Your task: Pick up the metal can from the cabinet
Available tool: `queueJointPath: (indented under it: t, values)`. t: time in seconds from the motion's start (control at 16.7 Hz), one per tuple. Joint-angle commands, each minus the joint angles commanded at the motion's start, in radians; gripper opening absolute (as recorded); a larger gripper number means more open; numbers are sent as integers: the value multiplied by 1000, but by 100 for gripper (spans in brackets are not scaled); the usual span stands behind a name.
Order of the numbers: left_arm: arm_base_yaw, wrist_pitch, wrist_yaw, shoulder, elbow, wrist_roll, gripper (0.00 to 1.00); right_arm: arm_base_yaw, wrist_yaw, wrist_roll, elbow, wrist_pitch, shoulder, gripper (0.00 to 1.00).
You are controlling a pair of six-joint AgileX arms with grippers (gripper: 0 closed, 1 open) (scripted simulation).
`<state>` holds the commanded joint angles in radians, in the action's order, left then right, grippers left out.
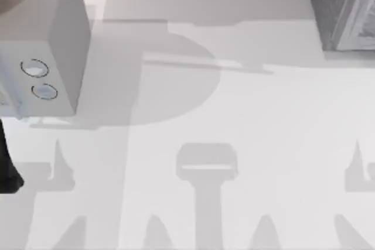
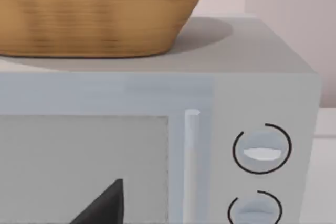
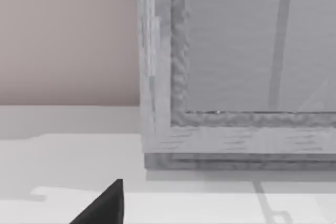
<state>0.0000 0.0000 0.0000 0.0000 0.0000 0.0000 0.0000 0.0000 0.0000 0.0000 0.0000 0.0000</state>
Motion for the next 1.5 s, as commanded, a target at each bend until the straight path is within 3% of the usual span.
queueJointPath:
  t: [0.24, 0.48, 1.26, 1.5]
  values:
    - [0, 0, 0, 0, 0, 0, 100, 5, 4, 1, 32, -6, 26, 100]
    - [0, 0, 0, 0, 0, 0, 100, 27, 26, 3, 220, -50, 177, 100]
    - [0, 0, 0, 0, 0, 0, 100, 145, 157, 11, 1365, -332, 1053, 100]
    - [0, 0, 0, 0, 0, 0, 100, 172, 185, 14, 1631, -392, 1245, 100]
